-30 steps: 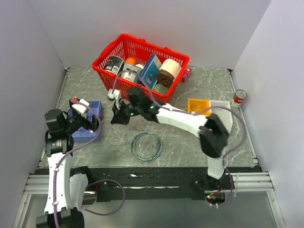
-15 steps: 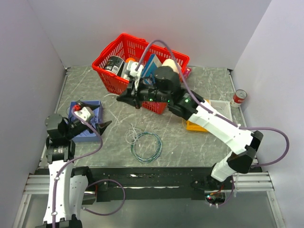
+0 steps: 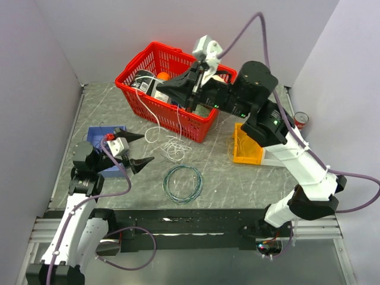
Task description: Untangle the cables
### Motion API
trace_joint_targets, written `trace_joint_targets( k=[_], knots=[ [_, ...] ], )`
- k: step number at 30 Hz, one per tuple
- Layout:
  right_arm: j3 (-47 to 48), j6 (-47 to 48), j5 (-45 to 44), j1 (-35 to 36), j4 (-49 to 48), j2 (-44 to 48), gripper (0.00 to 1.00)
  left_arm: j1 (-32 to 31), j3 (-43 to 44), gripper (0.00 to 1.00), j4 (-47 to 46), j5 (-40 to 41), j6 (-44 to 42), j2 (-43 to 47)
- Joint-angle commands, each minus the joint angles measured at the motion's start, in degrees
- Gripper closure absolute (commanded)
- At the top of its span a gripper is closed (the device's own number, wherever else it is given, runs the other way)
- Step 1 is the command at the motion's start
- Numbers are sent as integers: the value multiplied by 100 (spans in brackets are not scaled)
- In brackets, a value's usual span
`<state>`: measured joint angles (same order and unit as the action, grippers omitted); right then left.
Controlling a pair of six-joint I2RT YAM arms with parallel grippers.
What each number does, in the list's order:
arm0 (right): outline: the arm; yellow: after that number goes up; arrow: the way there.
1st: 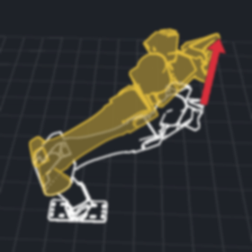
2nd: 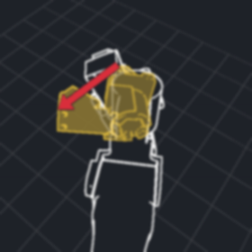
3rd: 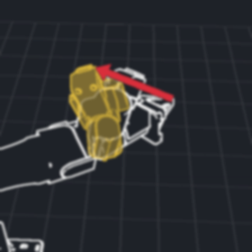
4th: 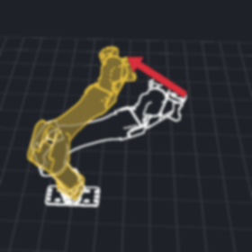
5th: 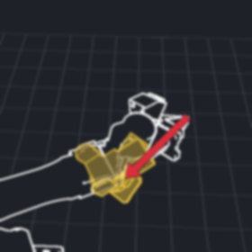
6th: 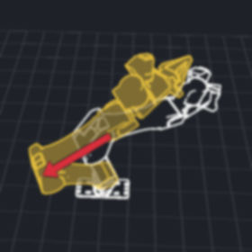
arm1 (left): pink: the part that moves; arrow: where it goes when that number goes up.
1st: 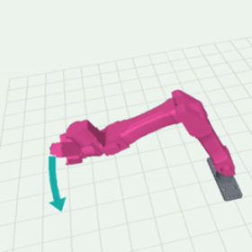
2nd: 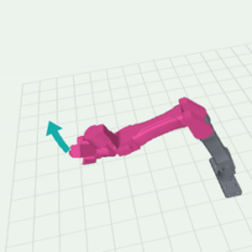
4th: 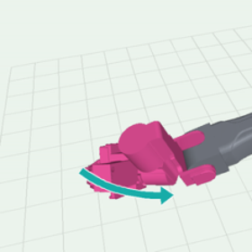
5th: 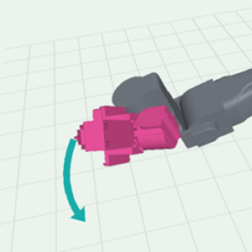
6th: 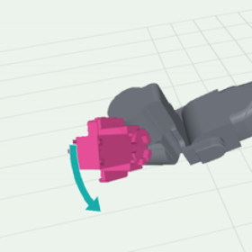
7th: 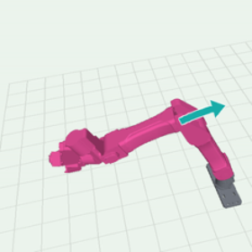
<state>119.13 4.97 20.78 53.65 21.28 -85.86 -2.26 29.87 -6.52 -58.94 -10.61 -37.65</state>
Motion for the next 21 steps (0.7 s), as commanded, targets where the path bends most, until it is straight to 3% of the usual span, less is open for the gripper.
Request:
trace_joint_targets(
  k=[1,6,11,16,19,21],
  knots=[
    [-12,-137,93,23,-747,272,100,-501,-130,4,-1429,-136,488,-295],
    [-66,-304,331,40,-1196,307,100,-1039,-218,4,-2650,-3,1026,-690],
    [40,-295,383,76,-1258,255,100,-1671,-271,4,-2520,154,1026,-946],
    [145,-269,401,155,-1205,202,100,-2198,-368,1,-3126,628,1544,-1236],
    [163,-207,314,172,-1108,228,100,-2357,-289,21,-3110,629,1484,-1385],
    [85,-181,278,172,-1108,263,100,-2454,-280,29,-3135,585,1474,-1456]
  ],
)
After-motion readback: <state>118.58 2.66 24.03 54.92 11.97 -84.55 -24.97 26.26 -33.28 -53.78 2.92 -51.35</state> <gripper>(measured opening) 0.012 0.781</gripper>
